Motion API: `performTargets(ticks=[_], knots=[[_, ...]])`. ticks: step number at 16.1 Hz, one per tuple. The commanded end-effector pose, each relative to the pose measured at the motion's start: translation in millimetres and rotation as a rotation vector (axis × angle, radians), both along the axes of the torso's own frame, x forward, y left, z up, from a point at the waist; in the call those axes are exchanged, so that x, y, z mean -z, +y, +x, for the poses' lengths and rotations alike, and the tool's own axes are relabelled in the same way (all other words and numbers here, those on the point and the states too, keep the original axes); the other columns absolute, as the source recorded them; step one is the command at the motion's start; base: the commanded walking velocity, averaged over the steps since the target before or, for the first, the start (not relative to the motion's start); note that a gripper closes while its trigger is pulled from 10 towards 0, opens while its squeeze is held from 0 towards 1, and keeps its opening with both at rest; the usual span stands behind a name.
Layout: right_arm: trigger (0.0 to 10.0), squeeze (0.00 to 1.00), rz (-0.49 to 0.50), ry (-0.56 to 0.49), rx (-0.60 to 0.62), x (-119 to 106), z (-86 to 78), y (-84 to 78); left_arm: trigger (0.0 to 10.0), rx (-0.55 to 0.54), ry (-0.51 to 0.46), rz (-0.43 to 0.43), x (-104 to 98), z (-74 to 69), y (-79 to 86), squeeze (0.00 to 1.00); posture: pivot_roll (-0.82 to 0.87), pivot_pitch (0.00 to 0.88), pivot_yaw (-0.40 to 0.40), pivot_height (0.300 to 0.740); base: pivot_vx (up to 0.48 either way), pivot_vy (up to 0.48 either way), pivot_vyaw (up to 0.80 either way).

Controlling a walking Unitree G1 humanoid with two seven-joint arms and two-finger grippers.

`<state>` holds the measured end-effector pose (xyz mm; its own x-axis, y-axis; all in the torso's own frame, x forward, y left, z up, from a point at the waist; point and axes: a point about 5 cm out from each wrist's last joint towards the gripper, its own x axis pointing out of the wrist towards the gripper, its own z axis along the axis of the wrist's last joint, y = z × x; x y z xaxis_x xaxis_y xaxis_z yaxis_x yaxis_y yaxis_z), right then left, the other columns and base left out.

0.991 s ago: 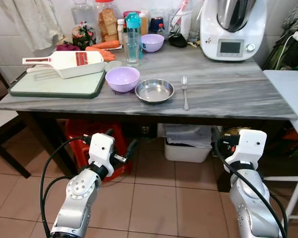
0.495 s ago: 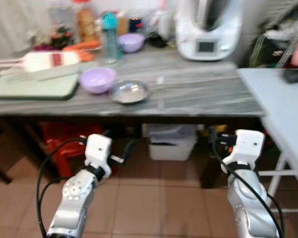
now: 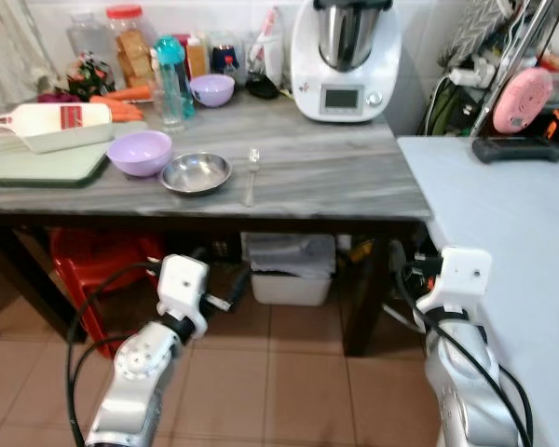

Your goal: Setting the table

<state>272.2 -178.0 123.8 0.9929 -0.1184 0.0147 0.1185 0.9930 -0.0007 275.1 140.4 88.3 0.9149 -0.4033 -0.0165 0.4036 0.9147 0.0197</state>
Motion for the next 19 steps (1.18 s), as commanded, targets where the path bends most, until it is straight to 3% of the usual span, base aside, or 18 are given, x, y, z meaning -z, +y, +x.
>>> performTargets(ticks=[1, 3, 16, 19], knots=[[10.0, 0.00, 0.002, 0.002, 0.012, 0.2, -1.3, -4.6, 10.0, 0.006, 0.007, -0.015, -0.7, 0.3, -5.8, 0.00, -0.04, 0.000, 0.033, 0.740, 0.000, 0.000, 0.00], [10.0, 0.00, 0.001, 0.001, 0.012, 0.0, -1.4, -5.3, 10.0, -0.036, 0.017, 0.021, 3.0, 1.8, -2.4, 0.00, -0.04, 0.000, 0.029, 0.740, 0.000, 0.000, 0.00], [10.0, 0.00, 0.005, 0.002, 0.014, 0.5, -0.3, -5.4, 10.0, -0.043, 0.019, 0.043, 4.1, 3.8, -4.3, 0.00, -0.04, 0.000, 0.031, 0.740, 0.000, 0.000, 0.00], [10.0, 0.00, 0.005, -0.001, 0.015, -0.1, 0.3, -5.2, 10.0, -0.042, 0.018, 0.045, 4.1, 4.2, -4.3, 0.00, -0.04, 0.000, 0.032, 0.740, -0.263, 0.000, 0.00]])
